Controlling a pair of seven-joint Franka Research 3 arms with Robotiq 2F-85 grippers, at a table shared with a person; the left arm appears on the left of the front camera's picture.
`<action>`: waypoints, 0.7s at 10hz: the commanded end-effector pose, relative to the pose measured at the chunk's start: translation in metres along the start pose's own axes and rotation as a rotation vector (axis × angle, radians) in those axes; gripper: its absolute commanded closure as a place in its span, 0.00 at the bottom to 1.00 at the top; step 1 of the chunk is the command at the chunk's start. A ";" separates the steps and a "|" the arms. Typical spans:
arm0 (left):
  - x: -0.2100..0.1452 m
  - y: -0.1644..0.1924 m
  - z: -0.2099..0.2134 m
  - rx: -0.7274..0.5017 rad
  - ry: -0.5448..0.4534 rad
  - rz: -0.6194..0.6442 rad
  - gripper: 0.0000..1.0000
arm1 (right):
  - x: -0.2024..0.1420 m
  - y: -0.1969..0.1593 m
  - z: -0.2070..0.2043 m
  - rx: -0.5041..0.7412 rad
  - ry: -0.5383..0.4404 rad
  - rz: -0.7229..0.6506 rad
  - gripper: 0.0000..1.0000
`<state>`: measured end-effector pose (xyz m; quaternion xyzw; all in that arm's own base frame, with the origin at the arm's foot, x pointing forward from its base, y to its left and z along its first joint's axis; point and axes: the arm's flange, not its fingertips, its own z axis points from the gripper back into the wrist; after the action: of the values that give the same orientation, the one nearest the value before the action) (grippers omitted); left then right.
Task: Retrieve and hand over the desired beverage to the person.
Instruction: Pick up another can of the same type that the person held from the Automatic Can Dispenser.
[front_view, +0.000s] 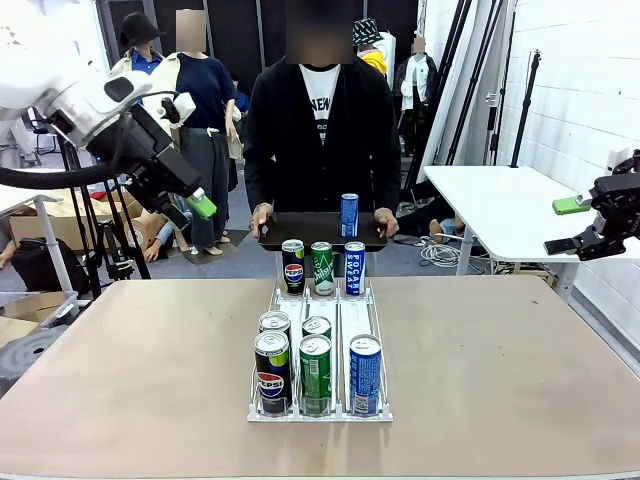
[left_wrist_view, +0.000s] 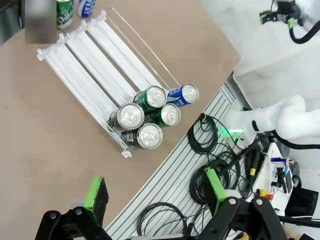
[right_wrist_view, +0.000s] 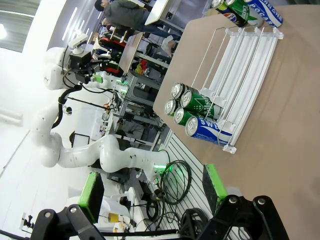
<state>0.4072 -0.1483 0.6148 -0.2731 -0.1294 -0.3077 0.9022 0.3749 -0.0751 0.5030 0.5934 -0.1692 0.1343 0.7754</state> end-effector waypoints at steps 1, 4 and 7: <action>0.012 -0.025 0.001 0.078 0.043 0.002 0.00 | -0.005 0.000 -0.001 0.004 0.003 0.003 0.00; 0.012 -0.064 -0.019 0.173 0.108 -0.046 0.00 | -0.005 0.000 -0.001 0.004 0.003 0.003 0.00; 0.011 -0.083 -0.051 0.255 0.123 -0.061 0.00 | -0.005 0.000 -0.001 0.004 0.003 0.003 0.00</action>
<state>0.3670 -0.2328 0.6210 -0.1553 -0.1097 -0.3466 0.9185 0.3749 -0.0752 0.5031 0.5931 -0.1693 0.1341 0.7757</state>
